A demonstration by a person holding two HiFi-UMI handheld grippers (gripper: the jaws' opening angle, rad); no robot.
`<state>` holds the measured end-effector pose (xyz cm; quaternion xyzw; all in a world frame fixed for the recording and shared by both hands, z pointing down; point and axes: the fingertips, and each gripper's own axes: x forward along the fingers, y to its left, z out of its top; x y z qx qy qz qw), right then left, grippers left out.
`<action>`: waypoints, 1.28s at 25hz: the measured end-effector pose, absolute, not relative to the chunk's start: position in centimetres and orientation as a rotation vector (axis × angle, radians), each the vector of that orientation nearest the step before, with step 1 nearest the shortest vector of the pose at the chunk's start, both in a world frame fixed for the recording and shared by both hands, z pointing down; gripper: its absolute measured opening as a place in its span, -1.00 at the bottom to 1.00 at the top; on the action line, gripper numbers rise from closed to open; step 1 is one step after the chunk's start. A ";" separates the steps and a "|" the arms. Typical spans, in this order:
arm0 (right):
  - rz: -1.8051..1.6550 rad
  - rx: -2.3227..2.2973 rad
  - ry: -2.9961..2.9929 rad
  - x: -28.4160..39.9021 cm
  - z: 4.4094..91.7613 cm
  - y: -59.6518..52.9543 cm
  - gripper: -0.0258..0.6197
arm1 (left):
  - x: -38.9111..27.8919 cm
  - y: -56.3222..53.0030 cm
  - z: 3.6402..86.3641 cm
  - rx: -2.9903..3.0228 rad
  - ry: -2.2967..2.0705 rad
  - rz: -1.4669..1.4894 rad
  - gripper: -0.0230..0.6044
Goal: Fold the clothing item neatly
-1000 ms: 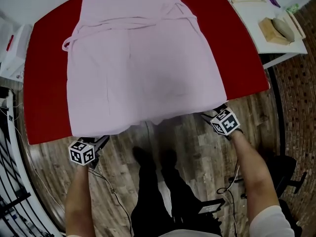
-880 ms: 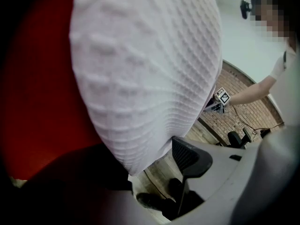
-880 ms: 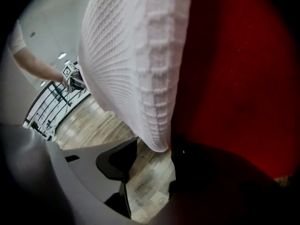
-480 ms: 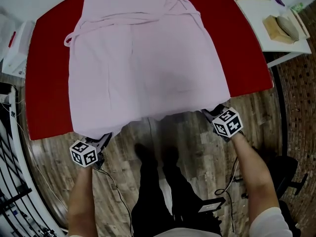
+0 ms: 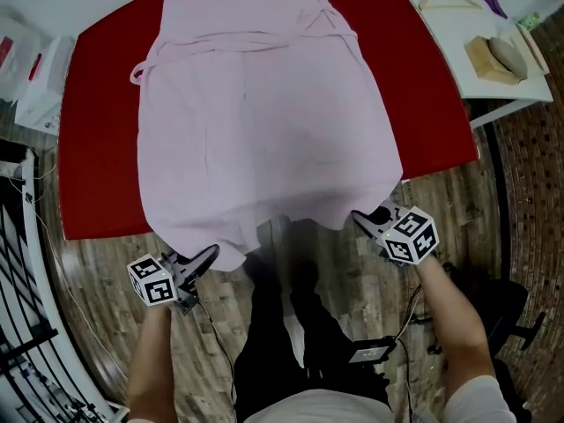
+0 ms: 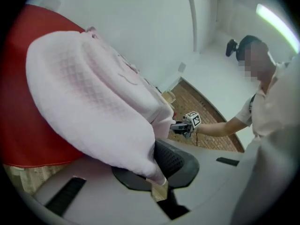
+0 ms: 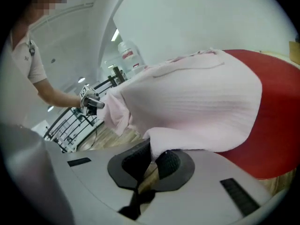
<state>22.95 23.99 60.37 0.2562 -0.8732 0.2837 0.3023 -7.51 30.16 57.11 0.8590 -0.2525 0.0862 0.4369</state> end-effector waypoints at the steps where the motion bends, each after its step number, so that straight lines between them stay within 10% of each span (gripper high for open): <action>1: 0.769 0.672 -2.326 22.9 59.5 24.2 -0.86 | -7.3 30.2 56.1 2.136 -0.616 0.186 -0.89; 32: 1.335 0.794 -2.528 25.1 39.7 18.4 -0.86 | -10.3 26.6 38.1 2.005 -0.593 -0.300 -0.89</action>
